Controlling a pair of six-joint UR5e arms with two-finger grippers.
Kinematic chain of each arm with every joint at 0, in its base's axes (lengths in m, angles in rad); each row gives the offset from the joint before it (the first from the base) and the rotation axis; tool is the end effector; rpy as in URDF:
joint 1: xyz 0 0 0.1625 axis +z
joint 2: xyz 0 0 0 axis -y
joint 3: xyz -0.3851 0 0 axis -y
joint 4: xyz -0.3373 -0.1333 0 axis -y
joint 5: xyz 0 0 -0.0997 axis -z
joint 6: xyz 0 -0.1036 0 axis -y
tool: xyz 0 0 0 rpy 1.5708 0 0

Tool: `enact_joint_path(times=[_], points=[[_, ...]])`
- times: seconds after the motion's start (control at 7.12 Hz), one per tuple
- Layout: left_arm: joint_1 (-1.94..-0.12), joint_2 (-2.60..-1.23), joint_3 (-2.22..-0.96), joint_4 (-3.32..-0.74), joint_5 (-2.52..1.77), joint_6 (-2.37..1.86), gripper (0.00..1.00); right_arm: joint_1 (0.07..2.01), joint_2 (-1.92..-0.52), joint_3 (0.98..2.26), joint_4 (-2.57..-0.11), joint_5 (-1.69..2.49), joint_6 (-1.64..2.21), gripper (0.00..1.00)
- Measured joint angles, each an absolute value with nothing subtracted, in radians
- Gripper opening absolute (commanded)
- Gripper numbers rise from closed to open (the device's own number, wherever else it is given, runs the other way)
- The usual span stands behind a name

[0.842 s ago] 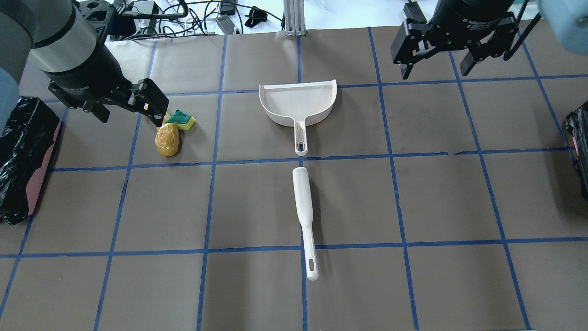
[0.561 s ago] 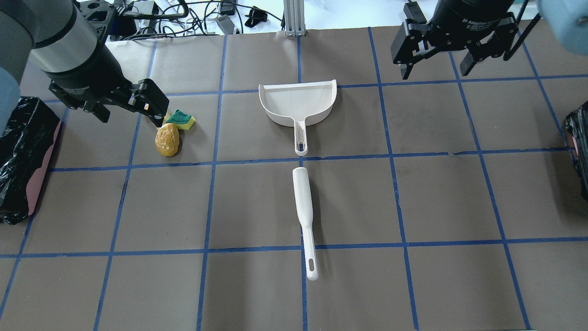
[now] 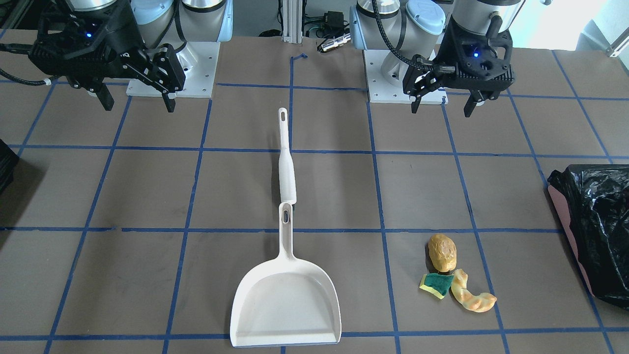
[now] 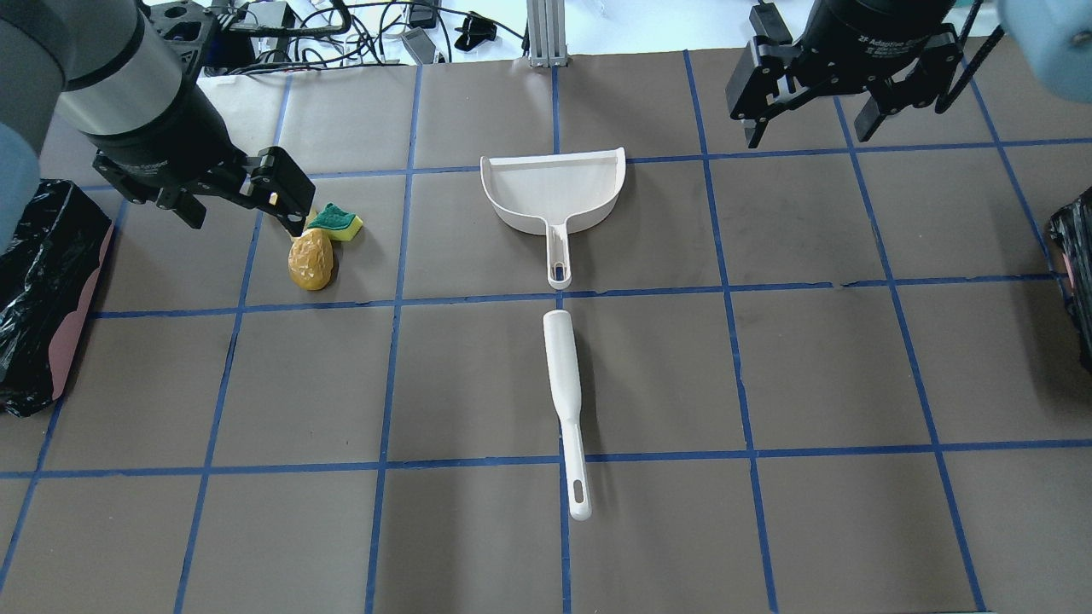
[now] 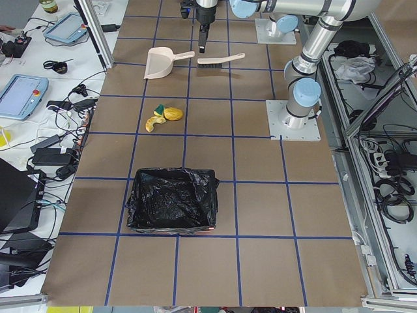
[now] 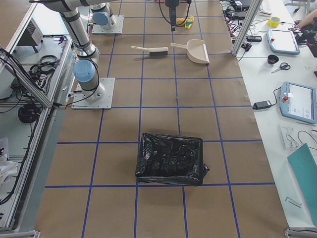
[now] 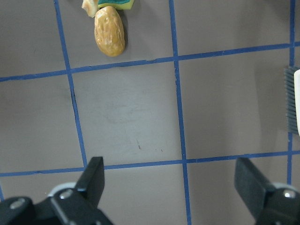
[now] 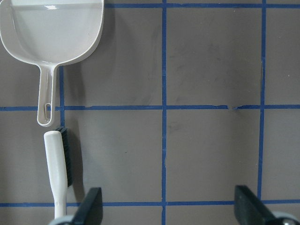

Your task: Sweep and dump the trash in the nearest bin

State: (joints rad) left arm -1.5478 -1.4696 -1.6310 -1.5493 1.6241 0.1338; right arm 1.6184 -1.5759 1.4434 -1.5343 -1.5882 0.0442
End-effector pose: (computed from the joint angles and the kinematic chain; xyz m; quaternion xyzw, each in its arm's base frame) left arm -0.1185 -0.4069 0.4624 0.0545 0.9977 -0.0290 0.0290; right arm 0.1524 -0.4348 0.4986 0.0013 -0.9988 0.0483 0.0065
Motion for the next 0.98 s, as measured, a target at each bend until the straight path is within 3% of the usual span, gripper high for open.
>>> enact_joint_path(times=[0.98], points=[[-1.545,-1.507,-1.633,-1.543,1.624,0.134,1.0,1.621,-1.568,1.443,-1.543,-1.586,0.046,1.0]])
